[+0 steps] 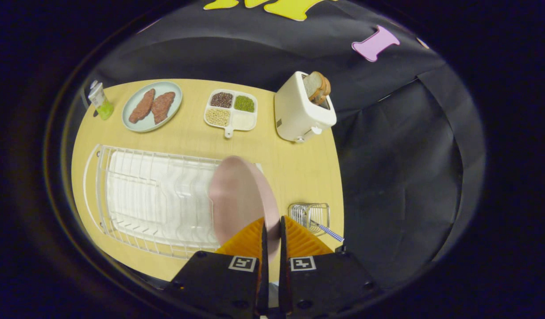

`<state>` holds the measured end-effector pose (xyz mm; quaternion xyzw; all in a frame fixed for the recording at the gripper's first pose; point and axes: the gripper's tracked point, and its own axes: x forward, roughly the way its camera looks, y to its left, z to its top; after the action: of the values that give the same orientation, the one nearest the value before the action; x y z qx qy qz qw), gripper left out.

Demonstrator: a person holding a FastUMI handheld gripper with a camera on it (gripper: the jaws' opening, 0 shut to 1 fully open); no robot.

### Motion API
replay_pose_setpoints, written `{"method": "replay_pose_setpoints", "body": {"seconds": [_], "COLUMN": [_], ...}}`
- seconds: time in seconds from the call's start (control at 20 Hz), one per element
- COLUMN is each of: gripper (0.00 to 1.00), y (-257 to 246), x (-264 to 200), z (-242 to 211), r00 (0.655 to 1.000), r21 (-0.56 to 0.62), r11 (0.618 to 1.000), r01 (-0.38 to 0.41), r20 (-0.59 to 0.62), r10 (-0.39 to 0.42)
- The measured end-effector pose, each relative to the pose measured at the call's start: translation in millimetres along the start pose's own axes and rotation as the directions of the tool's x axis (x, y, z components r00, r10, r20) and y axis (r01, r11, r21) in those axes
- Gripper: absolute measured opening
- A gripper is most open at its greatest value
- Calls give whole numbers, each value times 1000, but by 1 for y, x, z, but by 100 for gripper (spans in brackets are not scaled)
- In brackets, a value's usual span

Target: Take the plate from the dish rack, then take the spoon from the basket and place it into the plate.

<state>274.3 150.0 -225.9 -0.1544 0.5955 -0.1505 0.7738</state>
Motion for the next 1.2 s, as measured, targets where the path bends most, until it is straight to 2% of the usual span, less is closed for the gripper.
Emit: {"method": "replay_pose_setpoints", "body": {"seconds": [0.25,0.6,0.8,0.95,1.1,1.2], "gripper": [14,14,14,14,14,14], "y": [0,-3,3,7,-5,-10], "x": [5,9,0,-7,-26,-42], "z": [16,1,-14,-29,-22,-22], "r00": [995,994,986,981,945,931], "r21": [39,124,124,169,200,205], "r11": [999,991,992,983,970,970], "r01": [-10,-51,24,75,139,129], "r20": [96,106,161,163,266,312], "r10": [6,38,-44,-103,-190,-190]}}
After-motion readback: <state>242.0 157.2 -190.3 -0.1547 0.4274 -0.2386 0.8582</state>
